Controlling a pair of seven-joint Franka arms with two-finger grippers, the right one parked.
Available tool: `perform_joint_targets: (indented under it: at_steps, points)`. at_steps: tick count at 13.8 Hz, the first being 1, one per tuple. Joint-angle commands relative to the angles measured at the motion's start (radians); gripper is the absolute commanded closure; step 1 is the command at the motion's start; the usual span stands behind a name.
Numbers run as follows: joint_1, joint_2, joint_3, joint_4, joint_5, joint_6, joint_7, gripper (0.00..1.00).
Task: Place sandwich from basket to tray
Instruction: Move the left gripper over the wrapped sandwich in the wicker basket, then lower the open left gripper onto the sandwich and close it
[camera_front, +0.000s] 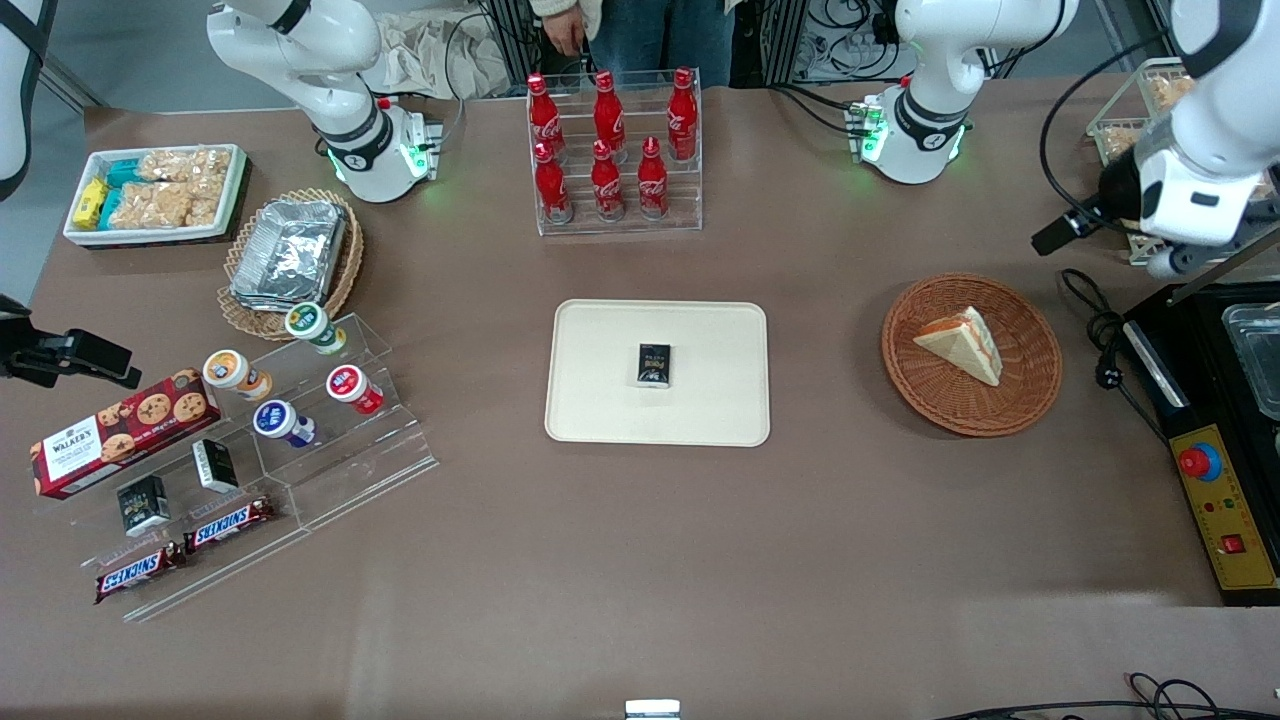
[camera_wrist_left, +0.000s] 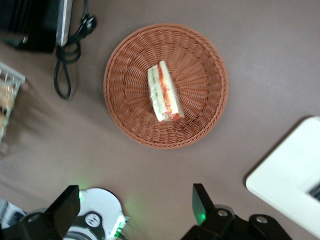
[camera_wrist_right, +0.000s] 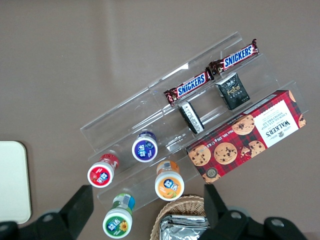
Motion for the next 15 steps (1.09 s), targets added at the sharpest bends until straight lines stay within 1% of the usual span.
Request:
perform_joint_targets:
  at_steps: [1,3,4,6,7,8,10,15]
  points:
    - [-0.004,-0.084,-0.022,-0.111,0.014,0.037,-0.145,0.0]
    - [-0.003,-0.073,-0.029,-0.116,0.014,0.037,-0.22,0.0]
    - [-0.004,-0.062,-0.03,-0.119,0.03,0.04,-0.231,0.0]
    - [-0.007,0.009,-0.073,-0.123,0.048,0.075,-0.33,0.0]
    - [-0.007,0.037,-0.084,-0.125,0.073,0.086,-0.359,0.0]
    - [0.002,0.053,-0.082,-0.136,0.076,0.117,-0.361,0.0]
    - [0.003,0.056,-0.069,-0.197,0.076,0.215,-0.36,0.0]
    - [0.003,0.061,-0.046,-0.456,0.076,0.552,-0.361,0.0]
